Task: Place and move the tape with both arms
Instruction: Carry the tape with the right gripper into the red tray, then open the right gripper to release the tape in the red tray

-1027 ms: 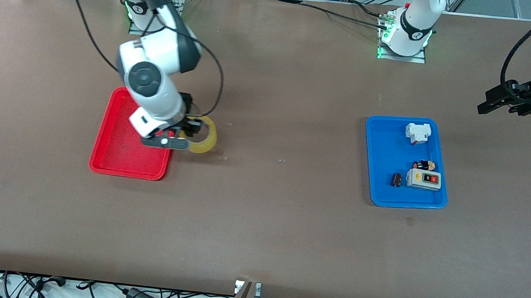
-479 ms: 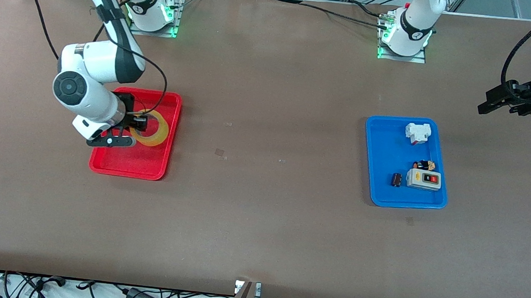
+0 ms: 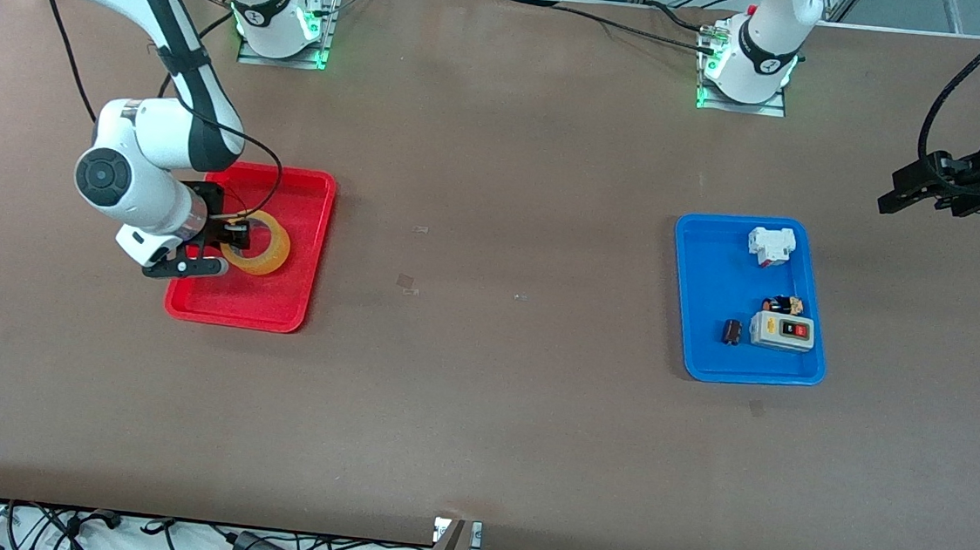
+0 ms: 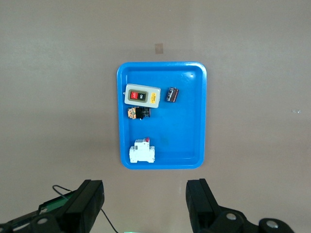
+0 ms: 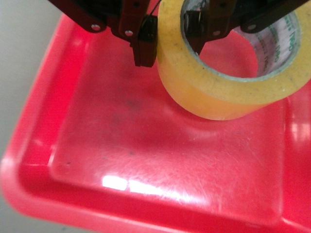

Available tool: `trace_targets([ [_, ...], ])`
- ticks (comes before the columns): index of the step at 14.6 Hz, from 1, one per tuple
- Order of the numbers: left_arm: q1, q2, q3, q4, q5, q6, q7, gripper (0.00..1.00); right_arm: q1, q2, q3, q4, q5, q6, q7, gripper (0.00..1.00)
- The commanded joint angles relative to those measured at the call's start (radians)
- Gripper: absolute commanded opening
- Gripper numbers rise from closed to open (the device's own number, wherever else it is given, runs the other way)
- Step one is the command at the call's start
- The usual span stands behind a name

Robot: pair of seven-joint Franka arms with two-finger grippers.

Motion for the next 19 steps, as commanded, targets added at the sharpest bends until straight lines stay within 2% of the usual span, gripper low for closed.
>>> trace_targets([
  [1,0.003,-0.028,-0.006,-0.025,0.003,0.014,0.009,1.00,-0.026,-0.002,0.018,-0.021,-0.001,0.035,-0.050,0.06],
  [3,0.003,-0.028,-0.006,-0.025,0.003,0.014,0.010,1.00,-0.029,0.000,0.018,-0.030,-0.001,0.037,-0.055,0.10],
  [5,0.003,-0.028,-0.007,-0.026,0.003,0.014,0.010,1.00,-0.029,0.000,0.018,-0.033,0.001,0.037,-0.055,0.29],
  [6,0.003,-0.028,-0.007,-0.025,0.003,0.014,0.010,1.00,-0.030,0.001,0.018,-0.033,0.001,0.037,-0.055,0.49],
  [7,0.003,-0.028,-0.007,-0.026,0.003,0.014,0.010,1.00,-0.039,0.000,0.018,-0.030,0.001,0.035,-0.052,0.76],
  [9,0.003,-0.027,-0.007,-0.026,0.003,0.014,0.010,1.00,-0.041,-0.012,0.018,-0.019,0.001,0.026,-0.042,0.98],
  [12,0.003,-0.028,-0.007,-0.026,0.003,0.014,0.010,1.00,-0.041,-0.070,0.016,0.028,0.001,0.003,-0.048,0.99],
  [19,0.002,-0.027,-0.009,-0.025,-0.002,0.018,0.001,1.00,-0.049,-0.238,0.022,0.273,0.003,-0.377,0.099,0.99],
])
